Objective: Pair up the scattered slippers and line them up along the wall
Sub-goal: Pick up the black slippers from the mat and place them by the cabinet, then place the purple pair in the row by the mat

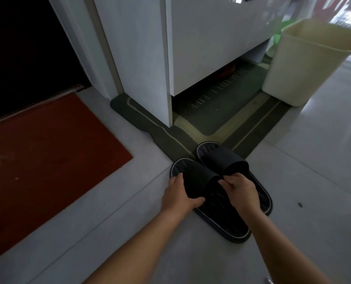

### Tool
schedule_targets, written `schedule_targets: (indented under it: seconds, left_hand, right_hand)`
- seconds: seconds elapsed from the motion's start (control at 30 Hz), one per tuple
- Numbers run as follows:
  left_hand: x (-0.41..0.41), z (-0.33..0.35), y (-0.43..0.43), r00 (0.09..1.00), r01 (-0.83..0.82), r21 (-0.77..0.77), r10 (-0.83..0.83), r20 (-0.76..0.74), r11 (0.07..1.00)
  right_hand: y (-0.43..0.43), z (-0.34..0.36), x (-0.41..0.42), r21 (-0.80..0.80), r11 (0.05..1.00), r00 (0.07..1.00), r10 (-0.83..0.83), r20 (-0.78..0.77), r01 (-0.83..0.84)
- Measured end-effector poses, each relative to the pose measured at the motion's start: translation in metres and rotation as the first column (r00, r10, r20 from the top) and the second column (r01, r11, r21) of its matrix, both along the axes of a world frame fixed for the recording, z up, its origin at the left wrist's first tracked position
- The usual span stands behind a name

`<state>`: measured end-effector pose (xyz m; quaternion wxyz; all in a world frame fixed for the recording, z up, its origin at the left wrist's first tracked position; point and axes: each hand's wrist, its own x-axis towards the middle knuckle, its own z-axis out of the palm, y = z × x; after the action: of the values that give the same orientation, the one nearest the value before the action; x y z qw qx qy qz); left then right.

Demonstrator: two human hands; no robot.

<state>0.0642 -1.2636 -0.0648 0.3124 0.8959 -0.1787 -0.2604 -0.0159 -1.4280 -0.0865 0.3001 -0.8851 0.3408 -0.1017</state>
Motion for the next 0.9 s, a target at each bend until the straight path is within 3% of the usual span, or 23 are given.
schedule_targets:
  seconds: [0.17,0.33,0.43,0.5,0.57,0.67,0.8,0.9]
  left_hand:
    - [0.0,-0.001,0.007,0.993,0.086,0.018,-0.085,-0.081,0.996]
    - [0.003,0.011,0.046,0.997,-0.01,-0.024,0.008,-0.083,1.0]
    - [0.014,0.024,0.09,0.995,-0.068,-0.006,0.067,-0.078,0.998]
    - [0.02,0.032,0.124,0.992,-0.111,-0.001,0.11,-0.062,0.994]
    - [0.023,0.041,0.165,0.982,-0.181,-0.005,0.181,-0.047,0.983]
    - [0.02,0.051,0.245,0.952,-0.305,0.042,0.305,-0.011,0.952]
    - [0.02,0.066,0.372,0.833,-0.552,0.149,0.536,0.133,0.821]
    - [0.021,0.082,0.461,0.762,-0.648,0.255,0.616,0.201,0.718]
  right_hand:
    - [0.008,0.003,-0.001,-0.186,0.982,0.998,0.013,-0.055,-0.023]
    - [0.017,0.009,0.002,0.021,0.994,0.991,-0.107,-0.079,0.109]
    - [0.049,0.022,-0.01,0.099,0.95,0.951,-0.303,0.06,0.296]
    - [0.086,0.034,-0.013,0.1,0.939,0.93,-0.34,0.14,0.329]
    - [0.13,0.046,-0.005,0.069,0.973,0.961,-0.228,0.159,0.22]
    - [0.208,0.057,0.021,0.097,0.988,0.971,0.096,0.217,-0.119]
    - [0.325,0.069,0.055,0.144,0.812,0.82,0.535,0.202,-0.565]
    - [0.408,0.074,0.074,0.185,0.654,0.671,0.74,0.046,-0.734]
